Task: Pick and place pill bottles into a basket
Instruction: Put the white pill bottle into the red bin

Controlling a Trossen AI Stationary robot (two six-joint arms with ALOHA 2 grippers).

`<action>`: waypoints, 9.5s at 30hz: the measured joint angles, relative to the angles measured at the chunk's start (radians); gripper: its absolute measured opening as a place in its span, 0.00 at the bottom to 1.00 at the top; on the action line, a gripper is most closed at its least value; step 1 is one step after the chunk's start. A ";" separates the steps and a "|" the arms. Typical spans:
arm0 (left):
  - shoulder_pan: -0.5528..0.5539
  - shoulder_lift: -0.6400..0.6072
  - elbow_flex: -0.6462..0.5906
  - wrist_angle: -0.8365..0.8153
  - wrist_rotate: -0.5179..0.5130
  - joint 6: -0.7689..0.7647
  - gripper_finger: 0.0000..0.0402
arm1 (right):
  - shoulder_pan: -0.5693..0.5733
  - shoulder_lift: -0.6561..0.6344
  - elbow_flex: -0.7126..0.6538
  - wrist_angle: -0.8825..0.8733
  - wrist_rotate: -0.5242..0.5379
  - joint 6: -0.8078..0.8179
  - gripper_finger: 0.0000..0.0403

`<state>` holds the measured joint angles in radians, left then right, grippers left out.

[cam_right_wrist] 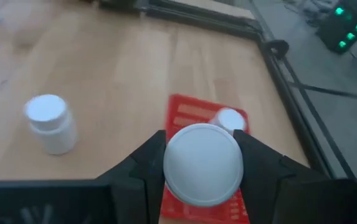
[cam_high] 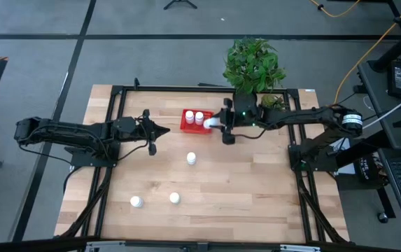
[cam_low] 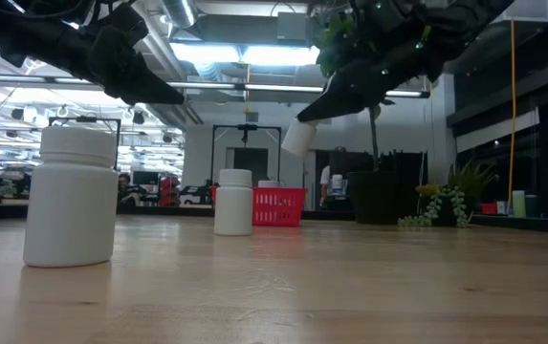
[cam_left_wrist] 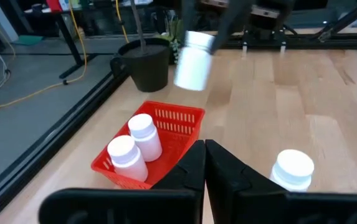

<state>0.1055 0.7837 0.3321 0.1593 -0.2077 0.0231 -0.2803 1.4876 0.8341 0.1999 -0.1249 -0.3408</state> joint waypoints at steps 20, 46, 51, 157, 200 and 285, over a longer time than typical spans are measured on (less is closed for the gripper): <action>0.001 0.000 0.000 0.001 -0.008 0.043 0.01 | -0.045 0.163 0.123 -0.044 0.104 0.098 0.37; 0.001 0.000 0.000 -0.006 -0.008 0.043 0.02 | -0.049 0.311 0.242 -0.189 0.184 0.127 0.37; 0.001 0.000 0.000 -0.006 -0.008 0.043 0.01 | -0.065 0.334 0.241 -0.163 0.185 0.127 0.37; 0.001 0.000 0.000 -0.006 0.045 0.043 0.06 | 0.091 0.312 0.363 -0.179 0.341 -0.009 0.28; -0.762 0.224 0.460 -0.676 -0.368 -0.227 0.52 | 0.307 -0.100 -0.249 0.504 0.342 0.253 0.08; -1.091 0.904 0.814 -1.255 -0.025 -1.401 0.52 | 0.565 -0.099 -0.248 0.394 0.343 0.415 0.08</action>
<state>-0.9855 1.6875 1.1465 -1.0960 -0.2331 -1.3775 0.2852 1.3888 0.5861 0.5938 0.2180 0.0738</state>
